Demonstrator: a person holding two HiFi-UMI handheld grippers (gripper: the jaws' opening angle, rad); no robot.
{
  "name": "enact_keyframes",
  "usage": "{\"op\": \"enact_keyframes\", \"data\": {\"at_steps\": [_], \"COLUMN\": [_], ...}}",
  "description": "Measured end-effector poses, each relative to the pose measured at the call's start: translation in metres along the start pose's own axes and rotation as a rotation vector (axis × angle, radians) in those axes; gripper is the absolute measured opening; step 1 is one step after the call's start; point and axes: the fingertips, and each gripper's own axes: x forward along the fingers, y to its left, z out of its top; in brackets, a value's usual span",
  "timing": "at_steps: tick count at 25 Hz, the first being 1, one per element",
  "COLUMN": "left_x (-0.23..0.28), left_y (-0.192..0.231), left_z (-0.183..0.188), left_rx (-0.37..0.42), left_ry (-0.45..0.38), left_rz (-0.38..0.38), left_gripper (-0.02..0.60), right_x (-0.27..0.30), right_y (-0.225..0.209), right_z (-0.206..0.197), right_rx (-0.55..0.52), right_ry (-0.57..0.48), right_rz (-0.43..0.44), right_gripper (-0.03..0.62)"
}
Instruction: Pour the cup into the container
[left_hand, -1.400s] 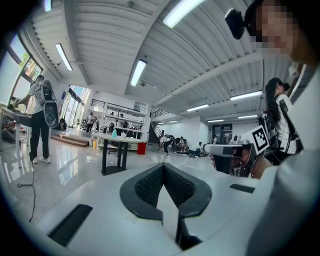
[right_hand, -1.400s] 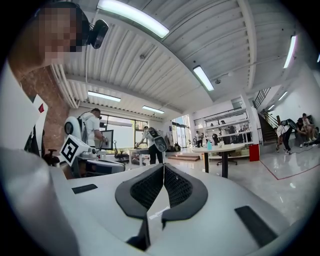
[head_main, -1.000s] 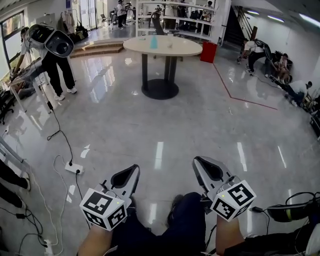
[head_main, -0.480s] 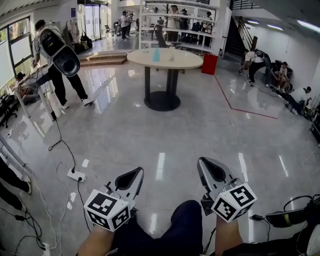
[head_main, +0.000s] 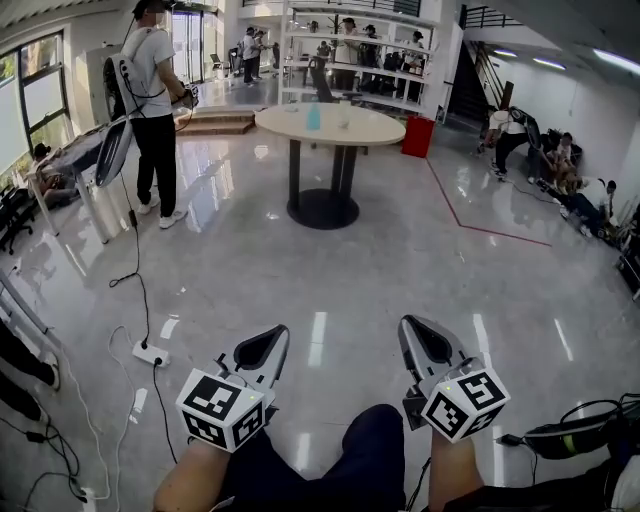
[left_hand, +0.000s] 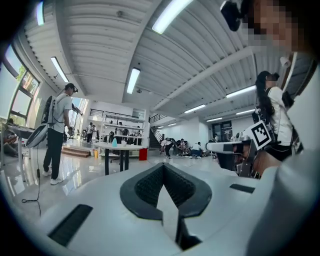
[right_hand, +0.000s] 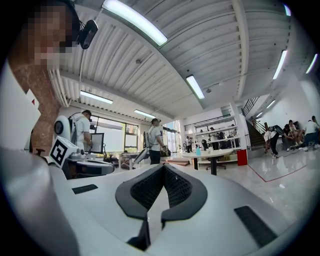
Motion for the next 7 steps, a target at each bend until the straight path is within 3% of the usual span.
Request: {"op": "enact_keyframes", "data": {"at_steps": [7], "left_x": [-0.0017], "left_y": [0.0021], "left_z": [-0.0029], "left_rx": [-0.009], "left_ry": [0.008], "left_rz": [0.004], "left_gripper": [0.000], "right_x": [0.0029], "right_y": [0.0023], "right_z": [0.0007], "right_rx": [-0.009], "right_ry": [0.005], "right_rz": [0.001], "right_gripper": [0.005]}}
